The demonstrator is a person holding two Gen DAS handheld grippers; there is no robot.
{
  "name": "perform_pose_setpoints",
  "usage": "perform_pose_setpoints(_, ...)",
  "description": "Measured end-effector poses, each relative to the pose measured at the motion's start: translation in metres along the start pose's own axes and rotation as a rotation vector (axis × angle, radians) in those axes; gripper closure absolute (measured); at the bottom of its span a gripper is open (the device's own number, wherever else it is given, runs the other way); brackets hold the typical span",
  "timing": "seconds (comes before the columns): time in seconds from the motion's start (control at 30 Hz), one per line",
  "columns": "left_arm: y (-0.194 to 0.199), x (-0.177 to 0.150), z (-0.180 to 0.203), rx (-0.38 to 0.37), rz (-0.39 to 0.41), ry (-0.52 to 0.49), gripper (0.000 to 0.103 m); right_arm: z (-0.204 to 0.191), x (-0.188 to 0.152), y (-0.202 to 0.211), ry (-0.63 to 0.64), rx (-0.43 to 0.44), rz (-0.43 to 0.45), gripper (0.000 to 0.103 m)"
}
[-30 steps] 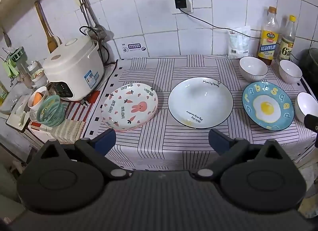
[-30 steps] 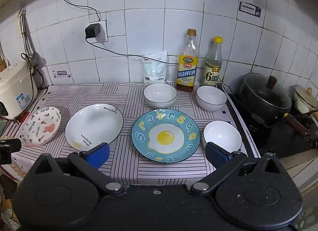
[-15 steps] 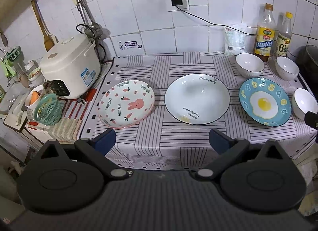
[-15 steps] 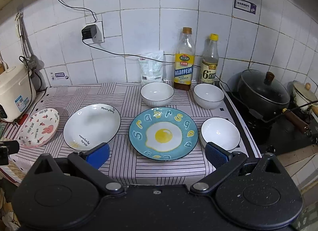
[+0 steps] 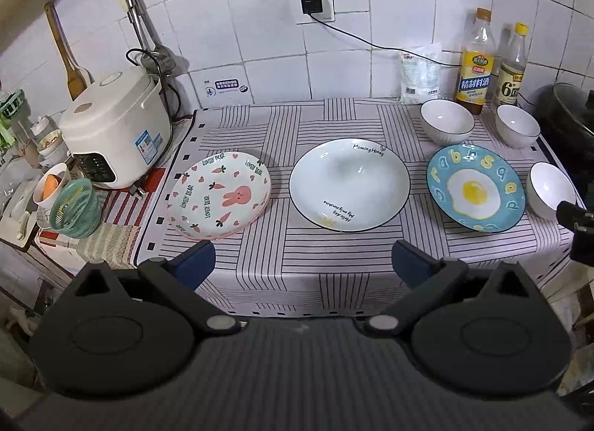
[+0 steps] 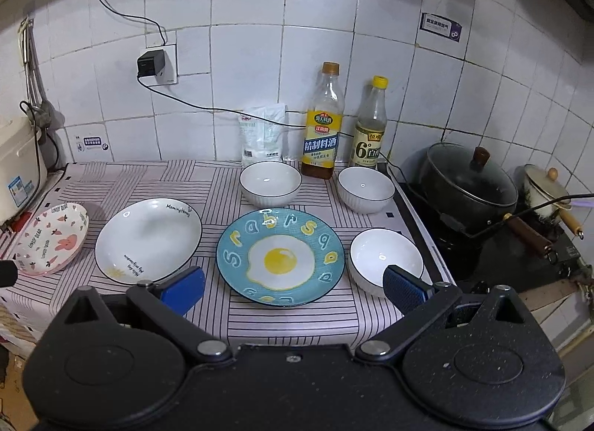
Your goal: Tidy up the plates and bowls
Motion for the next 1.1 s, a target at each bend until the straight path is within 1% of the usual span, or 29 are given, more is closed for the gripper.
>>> perform_pose_setpoints(0.23,0.0,-0.006,-0.001,-0.015,0.005,0.006,0.0,0.001,-0.001,0.008,-0.01,-0.001,0.034,0.0)
perform_pose_setpoints(0.4,-0.001,-0.011,-0.002,-0.021,0.002,0.011,0.0,0.003,0.0,0.012,-0.012,-0.017,0.057,0.0)
perform_pose_setpoints(0.87,0.005,-0.011,-0.002,-0.025,0.018,0.008,0.0,0.007,-0.003,0.011,-0.022,-0.029,0.06,0.0)
perform_pose_setpoints(1.1,-0.001,-0.01,-0.002,-0.032,0.003,0.009,0.0,0.004,-0.004,0.012,-0.025,-0.01,0.069,0.0)
Point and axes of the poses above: each gripper's, at about its wrist camera, not at the fingertips, and y roughly against the way its jaws point, z to its right, x to its top, the point moved 7 cm from there along -y, roughly the way its jaws point, and after that the axes turned 2 degrees about -z, right-handed, at the moved point
